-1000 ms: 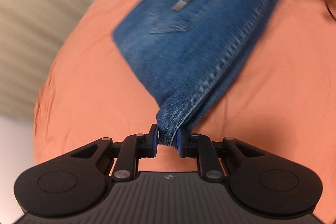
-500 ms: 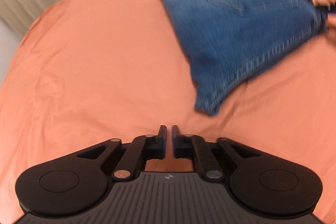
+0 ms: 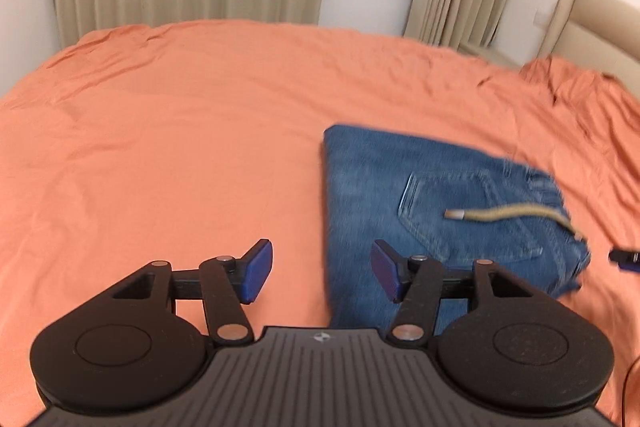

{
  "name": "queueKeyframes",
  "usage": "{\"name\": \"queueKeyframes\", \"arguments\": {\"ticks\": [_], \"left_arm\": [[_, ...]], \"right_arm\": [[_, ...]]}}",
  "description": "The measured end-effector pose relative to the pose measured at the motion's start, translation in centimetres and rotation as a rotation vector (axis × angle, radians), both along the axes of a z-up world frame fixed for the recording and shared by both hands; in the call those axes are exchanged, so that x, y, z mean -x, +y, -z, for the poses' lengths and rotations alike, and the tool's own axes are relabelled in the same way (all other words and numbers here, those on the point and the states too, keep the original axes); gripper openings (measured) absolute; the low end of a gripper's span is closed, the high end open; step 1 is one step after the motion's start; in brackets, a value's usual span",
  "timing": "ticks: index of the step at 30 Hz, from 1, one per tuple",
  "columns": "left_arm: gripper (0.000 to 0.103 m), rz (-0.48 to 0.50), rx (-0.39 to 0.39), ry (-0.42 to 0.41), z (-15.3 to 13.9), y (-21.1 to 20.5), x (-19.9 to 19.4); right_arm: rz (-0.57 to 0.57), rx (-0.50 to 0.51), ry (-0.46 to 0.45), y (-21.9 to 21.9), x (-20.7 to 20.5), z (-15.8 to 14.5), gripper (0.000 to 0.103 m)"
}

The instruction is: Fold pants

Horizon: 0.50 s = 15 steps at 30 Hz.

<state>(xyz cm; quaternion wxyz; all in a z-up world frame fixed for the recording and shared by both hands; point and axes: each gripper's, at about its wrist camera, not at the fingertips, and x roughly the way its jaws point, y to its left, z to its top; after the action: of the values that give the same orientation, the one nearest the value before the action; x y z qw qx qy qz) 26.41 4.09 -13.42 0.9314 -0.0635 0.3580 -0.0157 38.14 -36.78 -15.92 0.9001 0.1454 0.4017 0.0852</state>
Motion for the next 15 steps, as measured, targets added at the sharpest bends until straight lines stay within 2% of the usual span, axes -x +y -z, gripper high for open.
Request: {"name": "queueKeyframes", "arguments": {"ticks": [2, 3, 8, 10, 12, 13, 15], "left_arm": [[0.067, 0.027, 0.066, 0.019, 0.4, 0.6, -1.2], [0.067, 0.028, 0.095, 0.036, 0.6, 1.0, -1.9], [0.070, 0.013, 0.143, 0.092, 1.5, 2.5, -4.5], [0.074, 0.033, 0.239, 0.109, 2.3, 3.5, -5.6], [0.082, 0.082, 0.385, 0.097, 3.5, 4.9, -6.6], [0.084, 0.081, 0.423, 0.096, 4.2, 5.3, -7.0], [0.084, 0.068, 0.436, 0.107, 5.3, 5.7, -7.7]], "right_arm": [[-0.018, 0.019, 0.017, -0.4, -0.7, -0.6, 0.081], [-0.024, 0.019, 0.020, -0.6, -1.0, -0.9, 0.081], [-0.039, 0.053, 0.062, -0.9, -4.1, -1.3, 0.081], [-0.056, 0.013, 0.073, -1.2, -5.5, -0.9, 0.081], [-0.076, -0.058, 0.093, -1.7, -6.9, -0.3, 0.081], [-0.072, -0.075, 0.098, -1.9, -7.5, 0.0, 0.081], [-0.075, -0.100, 0.113, -2.3, -8.9, 0.8, 0.081]]}}
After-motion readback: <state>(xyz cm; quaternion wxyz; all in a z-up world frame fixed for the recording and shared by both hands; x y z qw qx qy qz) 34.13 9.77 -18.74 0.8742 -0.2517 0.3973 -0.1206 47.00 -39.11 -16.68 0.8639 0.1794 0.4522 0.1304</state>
